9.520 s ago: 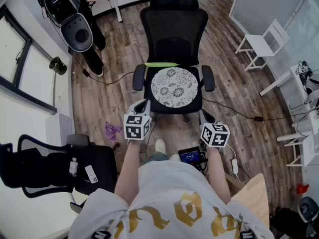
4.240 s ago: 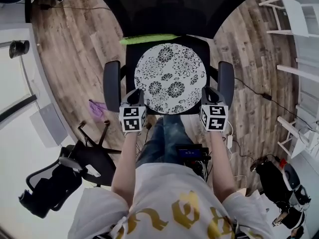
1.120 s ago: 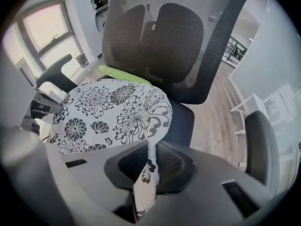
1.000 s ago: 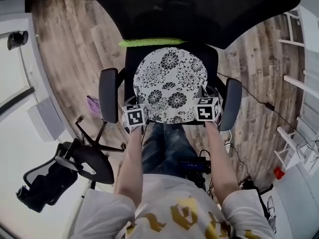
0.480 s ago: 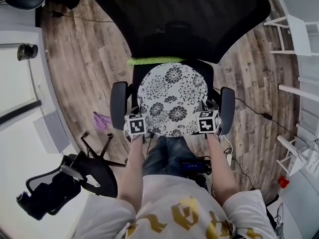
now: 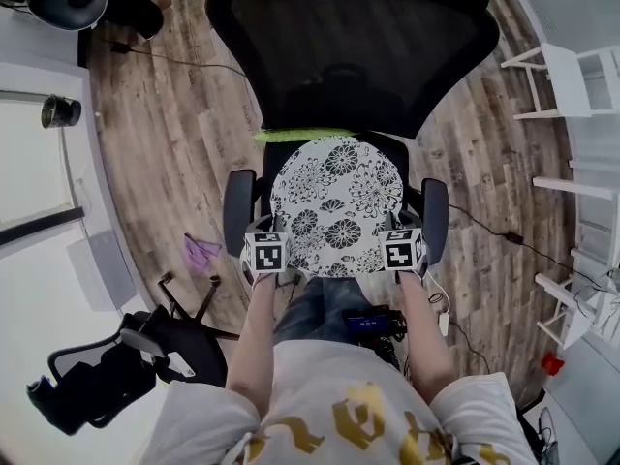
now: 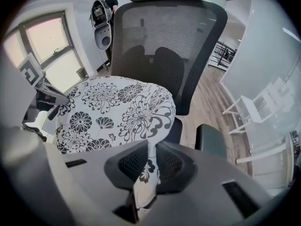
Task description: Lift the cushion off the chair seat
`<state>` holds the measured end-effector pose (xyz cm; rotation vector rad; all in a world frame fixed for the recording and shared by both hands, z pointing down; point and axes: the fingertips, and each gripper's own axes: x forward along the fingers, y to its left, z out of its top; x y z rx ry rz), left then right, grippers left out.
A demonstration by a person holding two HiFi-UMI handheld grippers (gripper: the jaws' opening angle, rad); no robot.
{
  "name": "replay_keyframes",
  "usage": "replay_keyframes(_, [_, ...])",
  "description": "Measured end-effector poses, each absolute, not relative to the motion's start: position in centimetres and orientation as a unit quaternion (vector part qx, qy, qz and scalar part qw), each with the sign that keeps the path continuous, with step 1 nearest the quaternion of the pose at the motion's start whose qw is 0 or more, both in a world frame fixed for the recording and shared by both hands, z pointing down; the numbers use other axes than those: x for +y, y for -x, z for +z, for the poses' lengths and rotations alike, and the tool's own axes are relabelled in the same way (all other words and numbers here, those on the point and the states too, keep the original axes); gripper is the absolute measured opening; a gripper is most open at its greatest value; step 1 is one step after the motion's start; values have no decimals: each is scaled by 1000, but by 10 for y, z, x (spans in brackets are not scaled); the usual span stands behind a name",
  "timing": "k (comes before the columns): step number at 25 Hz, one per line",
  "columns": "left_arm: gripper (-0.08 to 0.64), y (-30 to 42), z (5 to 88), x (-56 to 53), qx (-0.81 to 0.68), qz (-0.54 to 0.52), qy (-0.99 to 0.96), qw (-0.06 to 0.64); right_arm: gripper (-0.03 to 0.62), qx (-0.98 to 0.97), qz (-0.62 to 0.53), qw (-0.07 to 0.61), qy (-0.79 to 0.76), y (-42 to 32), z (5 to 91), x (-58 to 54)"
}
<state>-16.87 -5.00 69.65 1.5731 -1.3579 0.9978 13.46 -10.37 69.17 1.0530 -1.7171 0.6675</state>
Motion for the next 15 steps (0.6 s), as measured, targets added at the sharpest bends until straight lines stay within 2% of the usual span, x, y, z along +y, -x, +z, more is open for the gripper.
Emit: replay_keyframes(15, [21, 188, 643, -48, -536, 363, -649, 399, 41, -713, 261, 450, -470, -136, 642, -82])
